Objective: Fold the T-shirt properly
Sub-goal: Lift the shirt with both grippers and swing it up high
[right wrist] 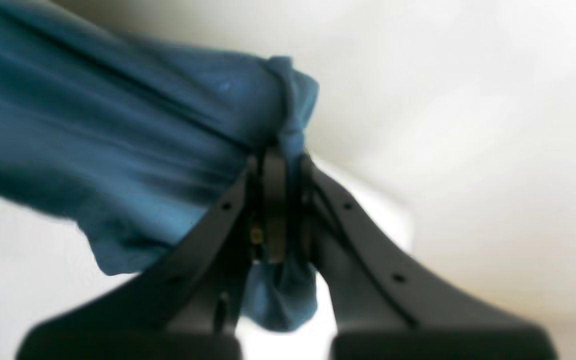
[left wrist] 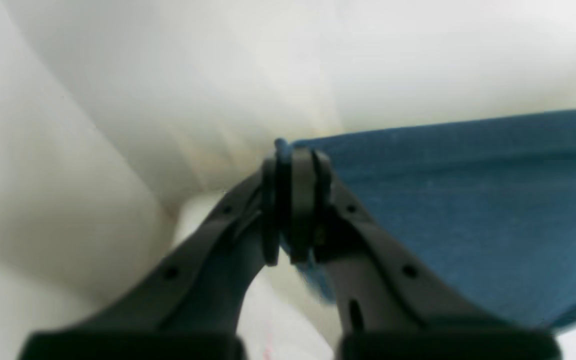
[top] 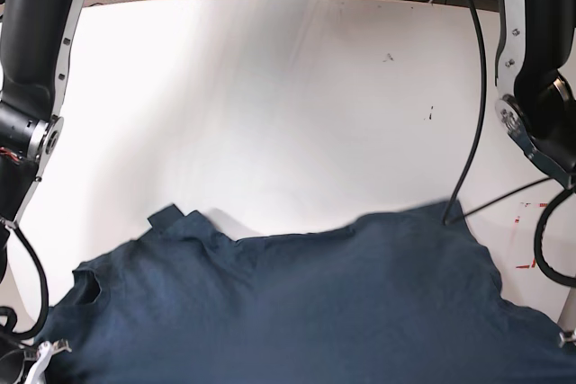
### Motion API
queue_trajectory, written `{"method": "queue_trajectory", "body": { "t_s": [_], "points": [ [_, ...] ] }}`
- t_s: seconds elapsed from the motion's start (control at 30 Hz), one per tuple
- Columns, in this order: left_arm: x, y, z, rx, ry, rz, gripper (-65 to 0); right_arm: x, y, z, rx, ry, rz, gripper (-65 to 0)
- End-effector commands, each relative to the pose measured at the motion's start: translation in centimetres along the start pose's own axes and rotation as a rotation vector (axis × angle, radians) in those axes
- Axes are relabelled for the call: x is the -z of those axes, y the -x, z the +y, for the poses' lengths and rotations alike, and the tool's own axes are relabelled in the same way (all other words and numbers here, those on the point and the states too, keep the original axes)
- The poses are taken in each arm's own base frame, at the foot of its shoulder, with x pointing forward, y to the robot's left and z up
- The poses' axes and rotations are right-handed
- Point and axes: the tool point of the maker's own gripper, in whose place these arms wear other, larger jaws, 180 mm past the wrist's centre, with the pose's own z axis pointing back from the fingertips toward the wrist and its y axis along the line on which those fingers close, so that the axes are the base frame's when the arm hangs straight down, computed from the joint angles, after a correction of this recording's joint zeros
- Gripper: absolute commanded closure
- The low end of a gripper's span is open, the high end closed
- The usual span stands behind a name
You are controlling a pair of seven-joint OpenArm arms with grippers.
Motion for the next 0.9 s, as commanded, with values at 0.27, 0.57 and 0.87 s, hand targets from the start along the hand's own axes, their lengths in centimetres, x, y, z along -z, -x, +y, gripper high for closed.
{"method": "queue_trajectory", "body": {
  "t_s": [0.27, 0.57, 0.87],
  "points": [
    [-2.4, -9.2, 4.6, -0.031, -0.09, -0.144, 0.0, -2.0, -0.2, -4.3, 0.019, 0.087, 0.107, 0.0],
    [-1.0, -4.2, 3.6, -0.024, -0.072, -0.032, 0.0, -3.0, -0.7, -4.7, 0.081, 0.06, 0.04, 0.0],
    [-0.9, 4.7, 1.3, 0.117, -0.036, 0.146, 0.0, -0.6, 9.1, -1.8, 0.235, -0.048, 0.136, 0.0]
  ]
}}
